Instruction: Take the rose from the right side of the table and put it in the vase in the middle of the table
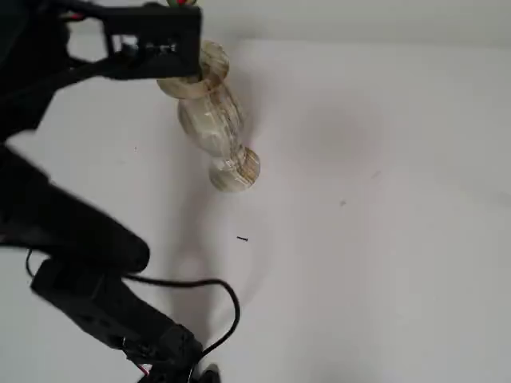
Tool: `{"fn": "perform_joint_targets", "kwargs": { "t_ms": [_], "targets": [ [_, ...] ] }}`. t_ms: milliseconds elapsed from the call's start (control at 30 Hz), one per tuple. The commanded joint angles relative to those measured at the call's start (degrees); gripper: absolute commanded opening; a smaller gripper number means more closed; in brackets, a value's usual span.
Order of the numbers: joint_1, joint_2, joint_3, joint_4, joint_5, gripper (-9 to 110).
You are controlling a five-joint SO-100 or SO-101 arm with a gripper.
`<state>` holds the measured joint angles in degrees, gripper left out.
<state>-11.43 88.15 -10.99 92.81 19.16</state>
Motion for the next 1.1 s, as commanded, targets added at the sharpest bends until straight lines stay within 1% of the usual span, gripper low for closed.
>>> {"fn": "perform_joint_targets", "kwargs": {
  "t_ms": [0,167,300,400,633,800,1067],
  "targets": [
    [-0.44,6.50,-1.85,4.31,-11.25,26],
    [0.09,13.27,-0.53,10.46,-21.36,26],
    [-0.62,24.79,13.89,10.28,-25.31,25],
    [-1.85,31.82,20.57,10.20,-27.69,22],
    [-0.88,45.70,36.39,10.11,-29.53,22],
    [-0.53,52.82,42.80,10.11,-31.46,21],
    [-0.18,64.60,57.48,9.93,-33.75,21]
  ]
}}
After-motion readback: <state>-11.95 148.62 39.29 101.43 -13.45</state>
